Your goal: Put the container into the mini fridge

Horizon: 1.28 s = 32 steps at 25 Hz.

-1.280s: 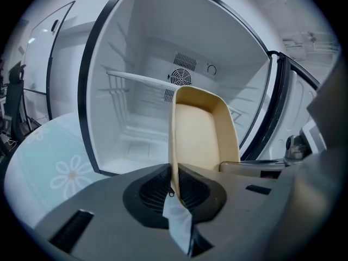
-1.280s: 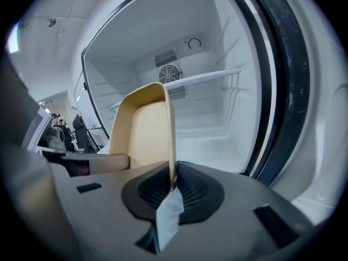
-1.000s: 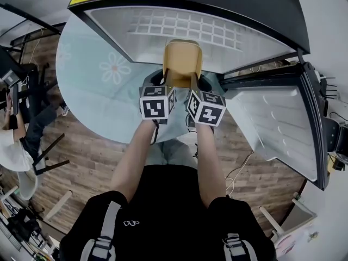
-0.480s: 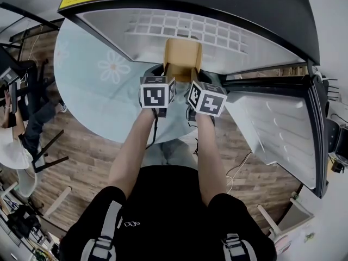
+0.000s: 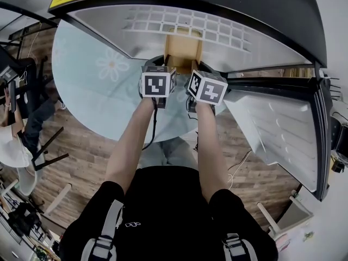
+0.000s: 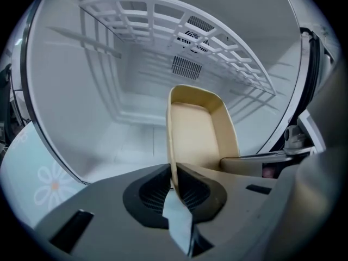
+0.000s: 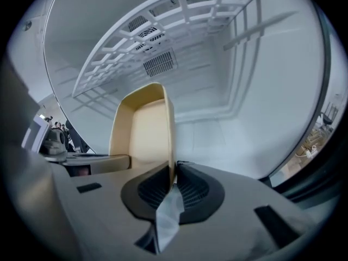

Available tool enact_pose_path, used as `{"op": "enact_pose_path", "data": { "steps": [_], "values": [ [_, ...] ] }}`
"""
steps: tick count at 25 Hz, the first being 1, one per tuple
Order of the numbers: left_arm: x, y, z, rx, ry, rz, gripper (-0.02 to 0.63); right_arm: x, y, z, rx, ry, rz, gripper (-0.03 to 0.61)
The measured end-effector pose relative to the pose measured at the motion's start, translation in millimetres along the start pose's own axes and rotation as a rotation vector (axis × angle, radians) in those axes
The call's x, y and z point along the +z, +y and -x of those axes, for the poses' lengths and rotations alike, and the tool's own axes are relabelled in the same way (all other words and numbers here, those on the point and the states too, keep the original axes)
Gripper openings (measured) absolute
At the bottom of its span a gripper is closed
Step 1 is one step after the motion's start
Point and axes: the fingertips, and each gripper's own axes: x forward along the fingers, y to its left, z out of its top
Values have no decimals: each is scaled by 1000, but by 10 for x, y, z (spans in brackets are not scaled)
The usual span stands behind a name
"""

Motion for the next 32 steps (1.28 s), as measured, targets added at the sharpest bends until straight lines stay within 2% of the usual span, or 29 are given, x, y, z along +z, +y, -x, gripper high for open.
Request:
{"op": "enact_pose_path", "data": {
  "steps": [12,16,22,25,28,32],
  "values": [
    [35,11,-189,5,3,-62,31,31,-83,-144,-16,-23,6,38],
    [57,14,-216,-7,-9,-52,72,74,-95,-159,-26,-37,10,46],
    [126,16,-192,-12,-65,-25,72,123,-104,-157,-26,-62,15,46],
    [154,24,-181,3,-82,-53,109,153,-78,-138,-15,-74,20,69],
    [165,20,-147,11,-87,-66,109,196,-73,-87,-24,-92,33,69],
    [278,53,-13,36,-161,-54,109,281,-47,39,-34,-127,61,70]
  ]
}}
